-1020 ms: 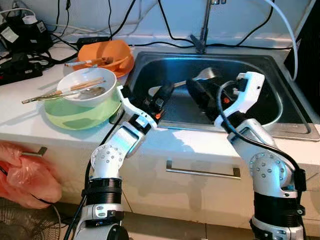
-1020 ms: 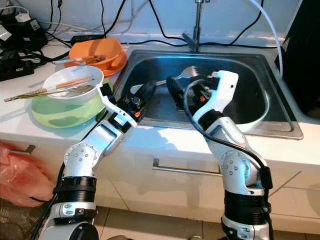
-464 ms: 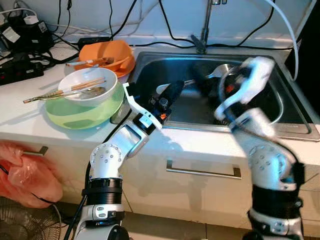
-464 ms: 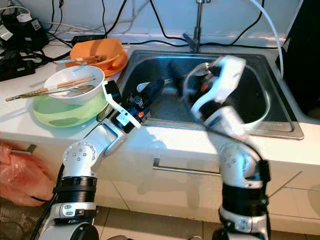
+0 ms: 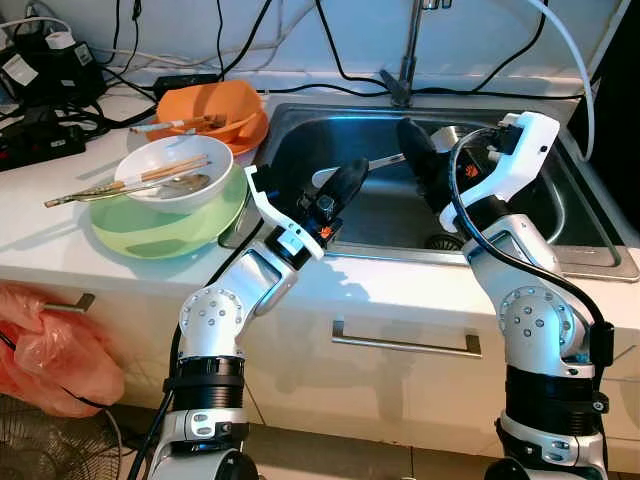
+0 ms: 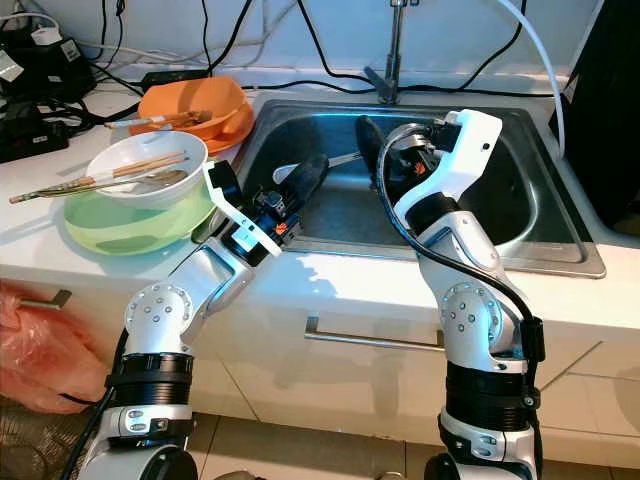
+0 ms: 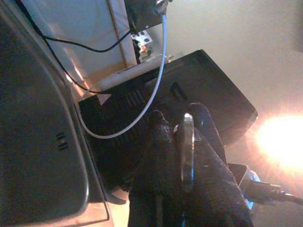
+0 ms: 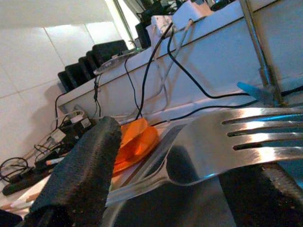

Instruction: Kitchen organization

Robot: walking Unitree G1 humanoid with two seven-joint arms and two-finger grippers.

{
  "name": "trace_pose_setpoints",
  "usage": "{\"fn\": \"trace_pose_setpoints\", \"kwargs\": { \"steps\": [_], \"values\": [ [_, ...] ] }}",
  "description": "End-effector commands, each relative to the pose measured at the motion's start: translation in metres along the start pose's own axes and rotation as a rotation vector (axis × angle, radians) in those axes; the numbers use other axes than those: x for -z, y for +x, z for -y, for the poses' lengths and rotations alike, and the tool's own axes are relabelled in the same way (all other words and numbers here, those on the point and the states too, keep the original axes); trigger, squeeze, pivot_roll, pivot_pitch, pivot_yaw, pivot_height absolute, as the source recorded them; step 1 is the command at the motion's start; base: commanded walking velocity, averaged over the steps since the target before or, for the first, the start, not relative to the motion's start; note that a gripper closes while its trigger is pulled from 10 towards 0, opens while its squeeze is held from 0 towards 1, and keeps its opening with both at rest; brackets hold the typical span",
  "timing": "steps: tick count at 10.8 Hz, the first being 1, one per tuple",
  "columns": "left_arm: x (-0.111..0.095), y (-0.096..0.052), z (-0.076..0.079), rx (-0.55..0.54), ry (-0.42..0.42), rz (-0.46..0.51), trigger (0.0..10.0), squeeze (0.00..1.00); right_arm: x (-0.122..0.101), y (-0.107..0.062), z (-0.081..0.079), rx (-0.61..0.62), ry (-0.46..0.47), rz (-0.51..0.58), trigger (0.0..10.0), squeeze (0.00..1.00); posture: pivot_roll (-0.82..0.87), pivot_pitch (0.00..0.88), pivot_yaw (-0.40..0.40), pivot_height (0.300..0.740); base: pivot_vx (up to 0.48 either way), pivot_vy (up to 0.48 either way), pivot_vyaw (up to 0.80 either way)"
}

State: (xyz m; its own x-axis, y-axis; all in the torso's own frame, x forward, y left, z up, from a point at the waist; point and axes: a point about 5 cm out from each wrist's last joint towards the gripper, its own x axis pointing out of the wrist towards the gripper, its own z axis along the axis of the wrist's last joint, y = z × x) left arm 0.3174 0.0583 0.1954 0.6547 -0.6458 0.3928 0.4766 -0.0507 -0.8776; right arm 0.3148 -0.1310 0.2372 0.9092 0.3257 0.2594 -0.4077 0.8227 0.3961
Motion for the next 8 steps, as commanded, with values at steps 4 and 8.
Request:
{"fn": "trace_pose_setpoints", "kwargs": {
  "steps": [4,8],
  "values": [
    [0.0143,0.0093,0.0059,0.047,-0.040,-0.019,0.0,0.00,-0.0060,0.0030,-0.0015,0.007,0.003,0.037,0.0,0.00,-0.04,0.007,0.063,0.740,0.000,0.000,0.00],
    [0.0152,0.0092,0.0032,0.030,-0.030,-0.026,0.0,0.00,-0.0069,0.0037,-0.0033,0.005,0.027,0.047,0.0,0.00,-0.05,0.005,0.064,0.740,0.000,0.000,0.00]
  ]
}}
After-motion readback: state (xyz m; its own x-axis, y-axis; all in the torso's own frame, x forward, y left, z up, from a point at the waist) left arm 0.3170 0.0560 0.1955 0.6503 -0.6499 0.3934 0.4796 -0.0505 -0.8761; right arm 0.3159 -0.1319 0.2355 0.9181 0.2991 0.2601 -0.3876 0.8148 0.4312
